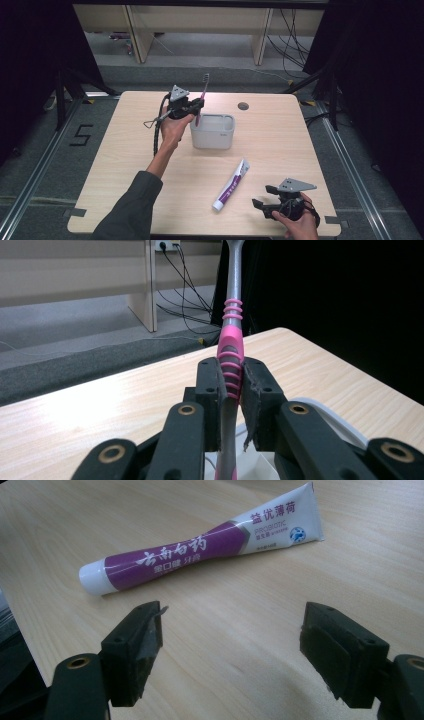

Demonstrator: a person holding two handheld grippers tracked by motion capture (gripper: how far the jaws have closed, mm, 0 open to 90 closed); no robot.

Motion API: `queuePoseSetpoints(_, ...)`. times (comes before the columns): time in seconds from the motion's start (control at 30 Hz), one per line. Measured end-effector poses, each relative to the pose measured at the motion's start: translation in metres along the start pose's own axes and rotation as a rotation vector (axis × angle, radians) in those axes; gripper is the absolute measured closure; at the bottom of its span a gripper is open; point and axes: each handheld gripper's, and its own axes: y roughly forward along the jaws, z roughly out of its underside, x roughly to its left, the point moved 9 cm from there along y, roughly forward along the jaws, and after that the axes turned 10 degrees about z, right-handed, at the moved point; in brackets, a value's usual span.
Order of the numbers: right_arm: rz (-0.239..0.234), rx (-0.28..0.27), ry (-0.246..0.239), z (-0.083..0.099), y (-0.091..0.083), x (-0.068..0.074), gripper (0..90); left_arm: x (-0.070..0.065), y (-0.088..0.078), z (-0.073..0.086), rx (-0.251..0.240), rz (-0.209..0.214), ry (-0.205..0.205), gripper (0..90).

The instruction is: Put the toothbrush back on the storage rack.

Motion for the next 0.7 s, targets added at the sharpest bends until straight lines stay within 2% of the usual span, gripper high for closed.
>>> queuePoseSetpoints(0.37,0.0,0.0,-0.007,0.0,0.0,-0.001,25.9,0.003,0.007,0.018,0.028,-0.019,-0.008,78.5)
queuePoseSetpoints(0.7,-0.001,0.006,-0.01,0.001,0.0,0.0,25.9,0.008,0.006,0.025,0.032,-0.029,-0.015,78.4)
